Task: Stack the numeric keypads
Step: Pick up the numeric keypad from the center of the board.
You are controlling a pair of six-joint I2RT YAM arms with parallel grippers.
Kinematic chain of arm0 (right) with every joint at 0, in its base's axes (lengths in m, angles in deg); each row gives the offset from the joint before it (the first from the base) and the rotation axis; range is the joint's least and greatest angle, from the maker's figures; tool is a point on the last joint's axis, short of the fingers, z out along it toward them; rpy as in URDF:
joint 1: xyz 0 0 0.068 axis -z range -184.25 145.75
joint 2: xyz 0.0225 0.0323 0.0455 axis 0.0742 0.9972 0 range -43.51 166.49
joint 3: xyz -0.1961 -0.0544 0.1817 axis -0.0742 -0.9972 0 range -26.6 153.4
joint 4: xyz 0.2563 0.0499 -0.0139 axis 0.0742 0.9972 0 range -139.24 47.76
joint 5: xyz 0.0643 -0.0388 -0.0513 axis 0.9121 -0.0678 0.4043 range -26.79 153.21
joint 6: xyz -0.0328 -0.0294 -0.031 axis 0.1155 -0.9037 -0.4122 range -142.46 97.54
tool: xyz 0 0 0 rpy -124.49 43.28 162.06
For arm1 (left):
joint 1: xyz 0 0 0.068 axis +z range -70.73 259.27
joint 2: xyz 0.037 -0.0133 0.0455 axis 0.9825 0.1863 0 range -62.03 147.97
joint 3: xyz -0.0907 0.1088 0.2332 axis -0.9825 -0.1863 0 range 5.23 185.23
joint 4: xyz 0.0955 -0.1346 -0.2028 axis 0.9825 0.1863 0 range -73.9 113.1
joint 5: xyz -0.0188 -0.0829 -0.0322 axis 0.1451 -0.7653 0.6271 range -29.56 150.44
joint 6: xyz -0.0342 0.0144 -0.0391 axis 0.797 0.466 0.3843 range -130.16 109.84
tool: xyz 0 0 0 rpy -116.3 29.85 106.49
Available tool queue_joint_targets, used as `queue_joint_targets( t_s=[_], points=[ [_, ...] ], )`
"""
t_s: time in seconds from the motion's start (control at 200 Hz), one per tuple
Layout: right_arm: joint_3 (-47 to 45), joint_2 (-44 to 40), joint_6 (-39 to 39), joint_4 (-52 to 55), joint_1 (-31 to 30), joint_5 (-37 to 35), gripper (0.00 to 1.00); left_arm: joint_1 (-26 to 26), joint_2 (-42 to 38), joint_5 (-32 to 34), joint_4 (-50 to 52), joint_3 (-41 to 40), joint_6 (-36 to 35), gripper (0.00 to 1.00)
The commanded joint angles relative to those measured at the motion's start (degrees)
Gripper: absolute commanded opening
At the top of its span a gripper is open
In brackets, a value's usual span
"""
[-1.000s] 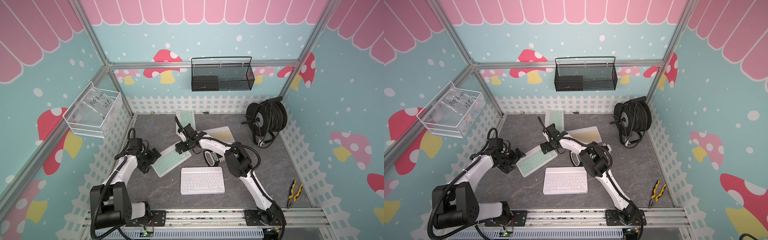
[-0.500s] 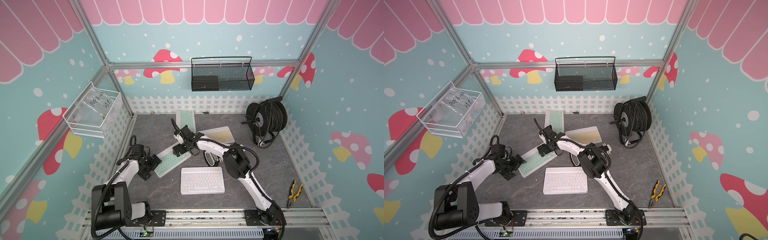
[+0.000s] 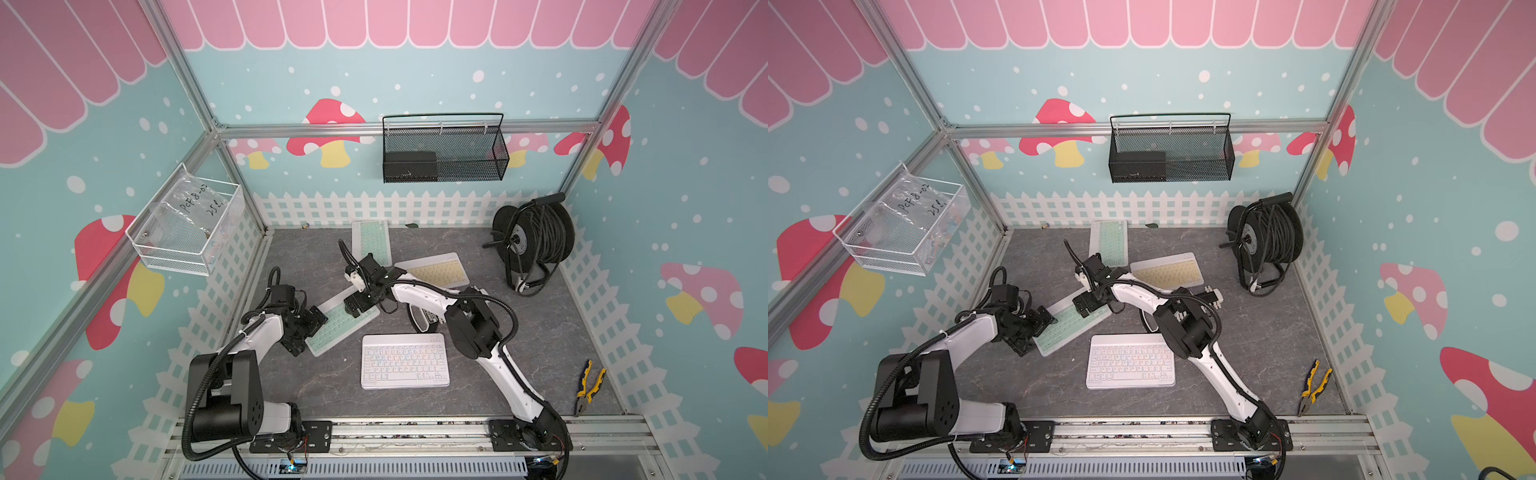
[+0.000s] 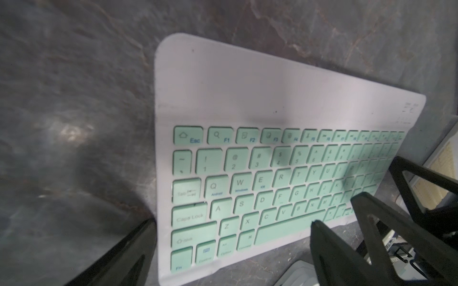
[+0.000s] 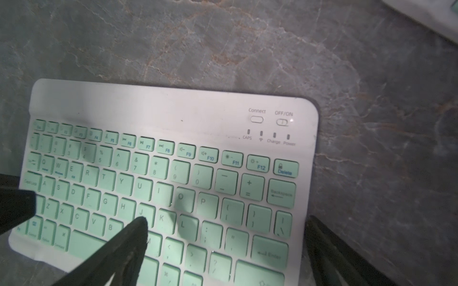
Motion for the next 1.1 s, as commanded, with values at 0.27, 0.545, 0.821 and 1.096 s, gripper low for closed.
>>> queue_joint_targets(
  t_s=[0.27, 0.545, 0.821, 1.096],
  points=[
    [-3.8, 3.0, -0.4, 4.4, -2.1, 13.5, 1.0, -4.4, -6.3, -14.2, -15.9, -0.8, 5.3, 0.99],
    [-5.3, 0.6, -0.7, 1.1, -1.7, 23.1, 0.99, -4.7, -15.9, -15.4, -17.4, 1.8, 6.1, 1.0],
    [-12.8, -3.5, 2.8, -6.0, 1.4, 31.2, 0.99, -4.7, -18.9, -17.6, -27.3, -1.7, 10.8, 1.0],
    [-15.7, -4.3, 4.4, -8.6, 3.5, 32.6, 0.99, -4.7, -15.2, -22.3, -40.2, -3.3, 17.9, 1.0]
  ],
)
